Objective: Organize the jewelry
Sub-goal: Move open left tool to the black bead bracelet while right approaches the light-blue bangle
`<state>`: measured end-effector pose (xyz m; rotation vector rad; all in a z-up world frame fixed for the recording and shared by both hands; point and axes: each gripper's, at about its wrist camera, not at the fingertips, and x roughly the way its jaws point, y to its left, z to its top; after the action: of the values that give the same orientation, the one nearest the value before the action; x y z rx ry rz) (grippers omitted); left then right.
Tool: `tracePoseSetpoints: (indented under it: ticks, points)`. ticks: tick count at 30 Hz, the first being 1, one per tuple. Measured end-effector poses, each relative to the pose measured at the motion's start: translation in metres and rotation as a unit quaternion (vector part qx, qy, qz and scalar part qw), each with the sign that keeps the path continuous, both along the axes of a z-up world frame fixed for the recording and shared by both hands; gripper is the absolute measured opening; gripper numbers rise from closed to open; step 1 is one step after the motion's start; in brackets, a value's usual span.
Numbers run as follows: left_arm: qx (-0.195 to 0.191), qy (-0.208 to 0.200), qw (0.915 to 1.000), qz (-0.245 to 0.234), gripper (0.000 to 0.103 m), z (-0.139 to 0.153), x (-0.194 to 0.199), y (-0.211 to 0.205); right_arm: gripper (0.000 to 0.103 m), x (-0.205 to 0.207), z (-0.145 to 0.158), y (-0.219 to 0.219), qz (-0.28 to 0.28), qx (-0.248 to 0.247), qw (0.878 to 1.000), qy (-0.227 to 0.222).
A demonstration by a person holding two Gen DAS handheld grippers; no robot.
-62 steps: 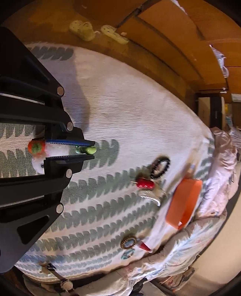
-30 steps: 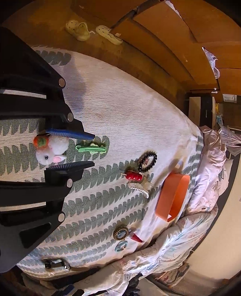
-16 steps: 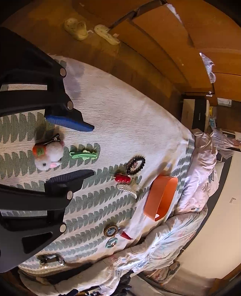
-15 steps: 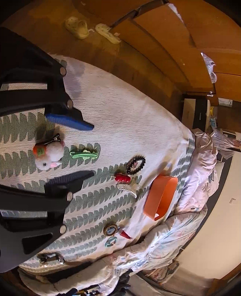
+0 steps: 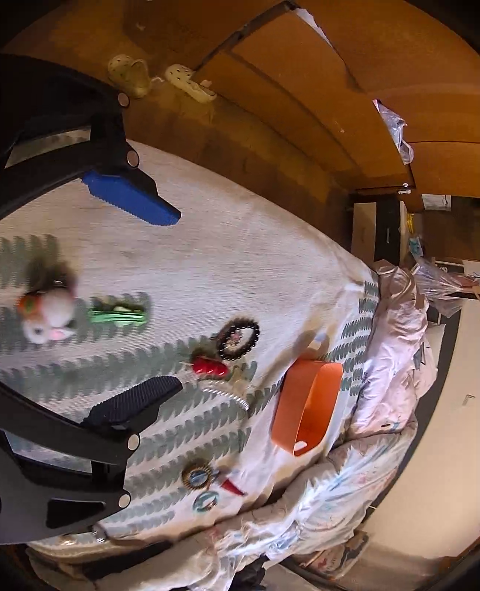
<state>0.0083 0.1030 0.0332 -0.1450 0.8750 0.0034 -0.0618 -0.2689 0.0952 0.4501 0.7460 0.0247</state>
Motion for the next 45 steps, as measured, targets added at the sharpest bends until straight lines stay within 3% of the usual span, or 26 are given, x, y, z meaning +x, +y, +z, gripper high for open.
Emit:
tracePoseSetpoints:
  ticks: [8, 18, 23, 34, 41, 45]
  points:
    - [0.026, 0.036, 0.9989, -0.015, 0.083, -0.033, 0.063, -0.019, 0.088, 0.096, -0.032, 0.016, 0.007, -0.058, 0.997, 0.044]
    - [0.044, 0.063, 0.997, -0.009, 0.083, -0.058, 0.122, -0.018, 0.088, 0.161, -0.101, -0.015, -0.022, -0.105, 0.988, 0.112]
    - [0.052, 0.075, 0.9957, -0.016, 0.083, -0.072, 0.136, -0.021, 0.088, 0.181, -0.121, -0.02, -0.022, -0.121, 0.983, 0.134]
    - [0.035, 0.089, 0.9953, -0.018, 0.083, -0.087, 0.159, -0.025, 0.087, 0.197, -0.136, -0.018, -0.024, -0.139, 0.98, 0.144]
    - [0.047, 0.096, 0.9942, -0.01, 0.083, -0.094, 0.163, -0.025, 0.082, 0.206, -0.14, -0.024, -0.029, -0.137, 0.978, 0.153]
    - [0.054, 0.096, 0.9939, -0.01, 0.083, -0.096, 0.164, -0.026, 0.073, 0.212, -0.147, -0.025, -0.025, -0.138, 0.976, 0.164]
